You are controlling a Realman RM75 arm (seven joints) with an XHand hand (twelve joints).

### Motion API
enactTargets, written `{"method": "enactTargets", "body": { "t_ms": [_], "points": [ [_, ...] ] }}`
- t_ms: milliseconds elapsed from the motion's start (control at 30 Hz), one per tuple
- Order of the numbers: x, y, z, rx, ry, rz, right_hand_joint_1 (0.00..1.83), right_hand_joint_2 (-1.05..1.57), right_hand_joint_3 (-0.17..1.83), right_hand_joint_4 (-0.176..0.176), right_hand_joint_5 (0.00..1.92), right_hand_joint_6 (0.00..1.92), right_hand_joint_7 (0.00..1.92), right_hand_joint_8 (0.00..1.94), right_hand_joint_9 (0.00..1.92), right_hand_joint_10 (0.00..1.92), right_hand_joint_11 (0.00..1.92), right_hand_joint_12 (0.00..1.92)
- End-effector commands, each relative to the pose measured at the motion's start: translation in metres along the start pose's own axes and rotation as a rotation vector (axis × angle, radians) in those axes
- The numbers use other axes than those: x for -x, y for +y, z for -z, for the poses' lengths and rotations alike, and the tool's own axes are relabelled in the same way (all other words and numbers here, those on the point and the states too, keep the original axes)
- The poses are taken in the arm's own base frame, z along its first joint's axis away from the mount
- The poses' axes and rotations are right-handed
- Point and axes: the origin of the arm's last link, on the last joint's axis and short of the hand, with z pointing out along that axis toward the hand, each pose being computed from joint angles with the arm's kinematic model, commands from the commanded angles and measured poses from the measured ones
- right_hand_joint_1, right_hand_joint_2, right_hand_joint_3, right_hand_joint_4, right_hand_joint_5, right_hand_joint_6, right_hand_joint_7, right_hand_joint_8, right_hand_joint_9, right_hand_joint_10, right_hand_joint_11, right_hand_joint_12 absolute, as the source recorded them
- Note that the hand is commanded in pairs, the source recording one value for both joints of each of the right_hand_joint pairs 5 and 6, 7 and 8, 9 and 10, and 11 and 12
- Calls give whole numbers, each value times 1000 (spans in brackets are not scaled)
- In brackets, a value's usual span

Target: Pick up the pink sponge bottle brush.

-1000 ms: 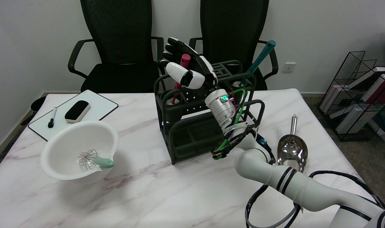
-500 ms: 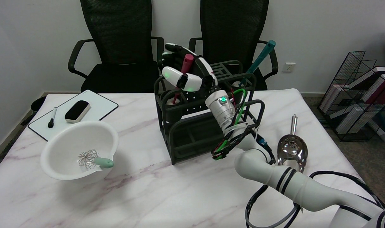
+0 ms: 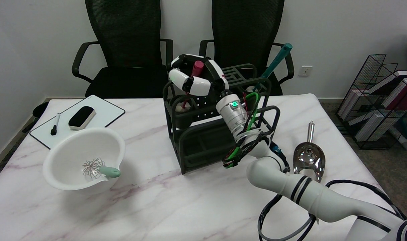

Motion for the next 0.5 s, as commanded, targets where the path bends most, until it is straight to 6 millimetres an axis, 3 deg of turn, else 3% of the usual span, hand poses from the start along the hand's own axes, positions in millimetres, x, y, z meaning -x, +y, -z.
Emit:
{"method": "enactTargets", "body": {
  "t_ms": [33,67,167,433,500],
  "points": [
    [2,-7,-8,-27,-4,19,1116,397,962,0,998,998,1212,1212,953,953,977,977],
    [2,-8,-9,-30,-5,20,1089,423,963,0,1063,1063,1219,1219,961,961,1160,1160],
    [4,-11,-12,-38,-9,18,1094,485,971,0,1162,1162,1250,1250,1023,1023,1383,1383],
    [6,-14,-19,-43,5,-4,1122,630,1027,0,1068,1068,1202,1202,1073,1073,1532,1532],
    [11,-18,-23,-56,-4,-16,1121,702,995,0,1075,1075,1203,1203,1163,1163,1595,1595]
  ]
}}
